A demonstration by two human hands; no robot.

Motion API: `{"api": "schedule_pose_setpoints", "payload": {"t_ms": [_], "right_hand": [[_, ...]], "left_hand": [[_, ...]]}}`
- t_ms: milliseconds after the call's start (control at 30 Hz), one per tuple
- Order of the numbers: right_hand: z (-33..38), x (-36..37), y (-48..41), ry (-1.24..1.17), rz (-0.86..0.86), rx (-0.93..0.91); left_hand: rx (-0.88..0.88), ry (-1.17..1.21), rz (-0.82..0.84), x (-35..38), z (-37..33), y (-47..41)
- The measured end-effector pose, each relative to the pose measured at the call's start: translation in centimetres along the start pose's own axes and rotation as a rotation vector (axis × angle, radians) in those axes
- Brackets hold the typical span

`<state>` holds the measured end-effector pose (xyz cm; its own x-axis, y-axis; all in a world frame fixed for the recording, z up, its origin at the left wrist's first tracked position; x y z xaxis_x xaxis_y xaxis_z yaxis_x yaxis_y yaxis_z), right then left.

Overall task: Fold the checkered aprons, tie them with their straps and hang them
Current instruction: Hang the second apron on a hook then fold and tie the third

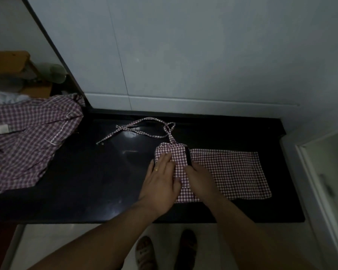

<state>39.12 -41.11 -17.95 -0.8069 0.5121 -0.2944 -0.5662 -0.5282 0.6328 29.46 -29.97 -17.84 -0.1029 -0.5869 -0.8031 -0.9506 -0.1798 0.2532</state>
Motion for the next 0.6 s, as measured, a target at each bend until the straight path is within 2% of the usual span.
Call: {"api": "schedule_pose_setpoints", "payload": {"t_ms": [100,233,433,533,600], "right_hand": [[-0.6,-0.3,-0.1,-0.075,0.077,0.021],[-0.4,-1.0,-0.8,0.165,0.161,0.014],[-1.2,-2.5,-1.0,0.401,-0.065,-0.001],[-1.4,-2.7,-1.0,0.376,-0.134,0.01],[-1.2,-2.6,-1.1,0.329,-0.132,0.024]], "left_hand": [[-0.023,-0.038,0.043,0.5,-0.7,-1.0],[-0.064,-0.148,0.096,2.2,-0.2,-1.3],[-0.048,-0.295,0.078,3.4,0.3,-1.7],[-0.019,-0.22,0.065,2.8,0.0,-1.5],[-0.11,-0.046,-0.006,1.7,0.7,-0.7]]}}
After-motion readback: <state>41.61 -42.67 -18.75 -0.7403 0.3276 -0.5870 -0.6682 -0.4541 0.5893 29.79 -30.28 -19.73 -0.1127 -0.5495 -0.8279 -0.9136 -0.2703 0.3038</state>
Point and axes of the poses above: each hand's wrist, its own y-axis away from the middle knuckle, its own x-axis out of the palm, z = x × y, the point moved 6 cm from there along -y, towards the middle knuckle, and after that the axes turned 15 degrees about z, right-handed, at the moved point
